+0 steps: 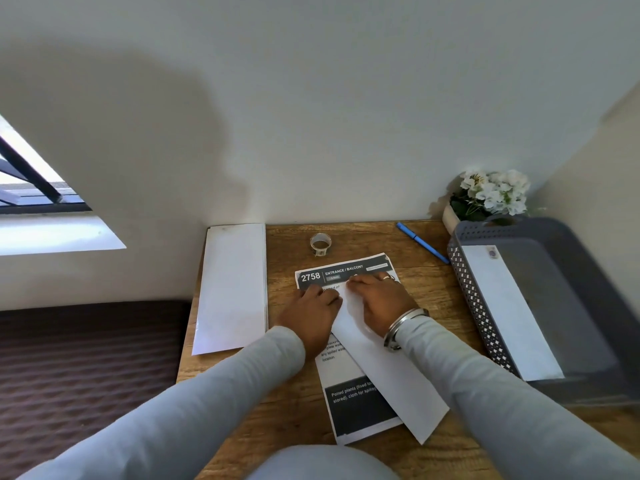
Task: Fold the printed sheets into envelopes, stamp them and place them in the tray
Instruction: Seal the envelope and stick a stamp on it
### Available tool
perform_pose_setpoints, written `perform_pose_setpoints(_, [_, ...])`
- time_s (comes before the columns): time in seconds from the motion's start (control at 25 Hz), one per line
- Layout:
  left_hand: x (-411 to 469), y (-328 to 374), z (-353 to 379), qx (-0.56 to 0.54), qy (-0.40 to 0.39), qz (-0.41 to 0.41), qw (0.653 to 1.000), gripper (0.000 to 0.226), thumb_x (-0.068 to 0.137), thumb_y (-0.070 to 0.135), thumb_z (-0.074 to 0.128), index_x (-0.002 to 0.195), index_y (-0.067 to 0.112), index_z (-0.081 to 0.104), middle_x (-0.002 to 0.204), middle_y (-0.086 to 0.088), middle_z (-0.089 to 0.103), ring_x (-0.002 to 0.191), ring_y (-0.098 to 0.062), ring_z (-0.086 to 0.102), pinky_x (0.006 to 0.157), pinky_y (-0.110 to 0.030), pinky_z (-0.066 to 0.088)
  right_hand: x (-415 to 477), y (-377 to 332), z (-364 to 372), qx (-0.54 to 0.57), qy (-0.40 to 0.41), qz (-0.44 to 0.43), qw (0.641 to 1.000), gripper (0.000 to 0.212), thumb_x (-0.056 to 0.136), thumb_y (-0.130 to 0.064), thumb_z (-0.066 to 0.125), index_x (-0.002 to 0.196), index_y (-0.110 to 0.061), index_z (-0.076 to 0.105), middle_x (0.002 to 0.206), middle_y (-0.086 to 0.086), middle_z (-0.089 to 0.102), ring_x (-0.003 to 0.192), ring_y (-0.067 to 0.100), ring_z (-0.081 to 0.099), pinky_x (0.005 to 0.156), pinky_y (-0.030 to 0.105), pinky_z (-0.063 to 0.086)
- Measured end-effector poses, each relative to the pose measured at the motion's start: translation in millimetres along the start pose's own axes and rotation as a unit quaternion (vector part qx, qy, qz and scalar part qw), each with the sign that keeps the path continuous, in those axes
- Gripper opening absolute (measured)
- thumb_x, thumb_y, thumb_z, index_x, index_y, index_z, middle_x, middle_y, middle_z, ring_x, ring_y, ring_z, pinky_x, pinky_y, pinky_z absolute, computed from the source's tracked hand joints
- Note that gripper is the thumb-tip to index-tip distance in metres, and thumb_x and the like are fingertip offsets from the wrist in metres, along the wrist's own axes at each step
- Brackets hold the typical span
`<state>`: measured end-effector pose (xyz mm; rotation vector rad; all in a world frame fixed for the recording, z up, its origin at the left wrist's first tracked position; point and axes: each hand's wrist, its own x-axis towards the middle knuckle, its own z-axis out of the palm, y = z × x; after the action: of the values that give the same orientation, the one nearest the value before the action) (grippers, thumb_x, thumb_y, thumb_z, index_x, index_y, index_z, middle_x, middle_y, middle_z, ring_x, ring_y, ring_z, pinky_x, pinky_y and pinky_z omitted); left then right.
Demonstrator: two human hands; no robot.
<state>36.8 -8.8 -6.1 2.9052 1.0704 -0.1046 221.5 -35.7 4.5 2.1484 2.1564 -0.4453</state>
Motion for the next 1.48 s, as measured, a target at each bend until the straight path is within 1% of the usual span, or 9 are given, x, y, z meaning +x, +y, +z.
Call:
perform_pose_setpoints(0.2, [-7.9, -11.6, 4.3, 0.004, -0.018, 0.002, 1.0, 0.063, 0.093, 0.029, 0.062, 0.151, 0.019, 0.037, 0.155, -0.003, 0.038, 0.14, -0.031, 0.033, 0.114, -0.05, 0.03, 0.3, 3.4, -2.5, 0.005, -0.016, -0.009, 1.0, 0.063, 0.088, -0.012, 0.052, 0.149, -0.027, 0.043, 0.155, -0.009, 0.04, 0.138, 0.026, 0.038, 0.112, 0.039, 0.038])
perform_pose_setpoints(0.36, [-37.0, -20.1, 21.1, 0.0, -0.017, 0.014, 1.0, 0.067, 0.075, 0.033, 0.083, 0.136, 0.018, 0.058, 0.138, -0.005, 0.059, 0.124, -0.033, 0.056, 0.096, -0.052, 0.05, -1.5, -2.6, -2.4, -0.018, -0.008, 0.001, 1.0, 0.063, 0.088, -0.014, 0.051, 0.149, -0.024, 0.041, 0.155, -0.005, 0.04, 0.137, 0.027, 0.037, 0.112, 0.043, 0.037])
perform_pose_setpoints(0.56, [-40.3, -15.8, 18.5, -0.009, 0.0, -0.006, 1.0, 0.072, 0.061, 0.037, 0.092, 0.127, 0.021, 0.066, 0.126, -0.001, 0.066, 0.11, -0.03, 0.064, 0.086, -0.047, 0.056, -15.9, -45.5, 11.8, -0.051, -0.001, -0.062, 0.997, 0.062, 0.087, -0.018, 0.057, 0.147, -0.021, 0.04, 0.152, 0.0, 0.04, 0.133, 0.027, 0.04, 0.108, 0.043, 0.038])
perform_pose_setpoints(0.64, [-41.0, -16.4, 17.9, -0.015, -0.007, -0.007, 1.0, 0.071, 0.065, 0.036, 0.09, 0.129, 0.02, 0.064, 0.128, -0.002, 0.065, 0.113, -0.031, 0.063, 0.088, -0.049, 0.055, -17.4, -39.1, 12.1, -0.046, 0.006, -0.068, 0.997, 0.065, 0.086, -0.016, 0.056, 0.148, -0.023, 0.039, 0.153, -0.003, 0.039, 0.133, 0.026, 0.039, 0.107, 0.042, 0.039])
perform_pose_setpoints(0.8, [-40.9, -18.2, 17.9, -0.018, -0.014, -0.01, 1.0, 0.07, 0.072, 0.035, 0.086, 0.134, 0.02, 0.06, 0.136, -0.004, 0.061, 0.121, -0.032, 0.058, 0.094, -0.051, 0.051, -9.6, -7.5, 1.8, -0.07, 0.021, 0.004, 0.997, 0.068, 0.086, -0.011, 0.05, 0.151, -0.023, 0.035, 0.157, -0.003, 0.037, 0.134, 0.027, 0.04, 0.108, 0.043, 0.037])
perform_pose_setpoints(1.0, [-40.3, -16.9, 16.2, -0.011, -0.033, -0.014, 0.999, 0.071, 0.068, 0.038, 0.088, 0.132, 0.021, 0.062, 0.132, -0.003, 0.064, 0.118, -0.032, 0.06, 0.092, -0.051, 0.052, -31.8, -39.0, 15.0, -0.048, -0.002, -0.071, 0.996, 0.063, 0.089, -0.015, 0.055, 0.149, -0.023, 0.039, 0.157, -0.001, 0.037, 0.141, 0.028, 0.033, 0.115, 0.045, 0.031])
perform_pose_setpoints(1.08, [-39.0, -17.2, 17.8, -0.008, -0.024, -0.013, 1.0, 0.07, 0.07, 0.037, 0.087, 0.133, 0.021, 0.061, 0.134, -0.004, 0.062, 0.12, -0.032, 0.059, 0.093, -0.051, 0.051, -35.9, -27.6, 14.6, -0.045, 0.009, -0.071, 0.996, 0.065, 0.089, -0.014, 0.053, 0.15, -0.028, 0.038, 0.158, -0.004, 0.035, 0.143, 0.027, 0.031, 0.116, 0.045, 0.03])
perform_pose_setpoints(1.28, [-30.8, -6.7, 11.1, -0.026, -0.02, -0.016, 0.999, 0.063, 0.092, 0.037, 0.065, 0.148, 0.02, 0.04, 0.154, -0.005, 0.04, 0.141, -0.033, 0.034, 0.113, -0.054, 0.031, -25.4, -6.0, 8.5, -0.04, 0.018, -0.002, 0.999, 0.067, 0.085, -0.01, 0.05, 0.15, -0.026, 0.041, 0.155, -0.005, 0.04, 0.138, 0.026, 0.036, 0.111, 0.042, 0.037])
perform_pose_setpoints(1.48, [-4.3, 2.0, -4.2, -0.005, -0.02, -0.019, 1.0, 0.062, 0.092, 0.029, 0.062, 0.148, 0.022, 0.039, 0.154, -0.003, 0.038, 0.14, -0.031, 0.03, 0.113, -0.052, 0.03, -24.4, -7.5, 8.1, -0.038, 0.006, -0.006, 0.999, 0.064, 0.087, -0.012, 0.051, 0.15, -0.024, 0.041, 0.154, -0.004, 0.04, 0.138, 0.026, 0.037, 0.11, 0.042, 0.039])
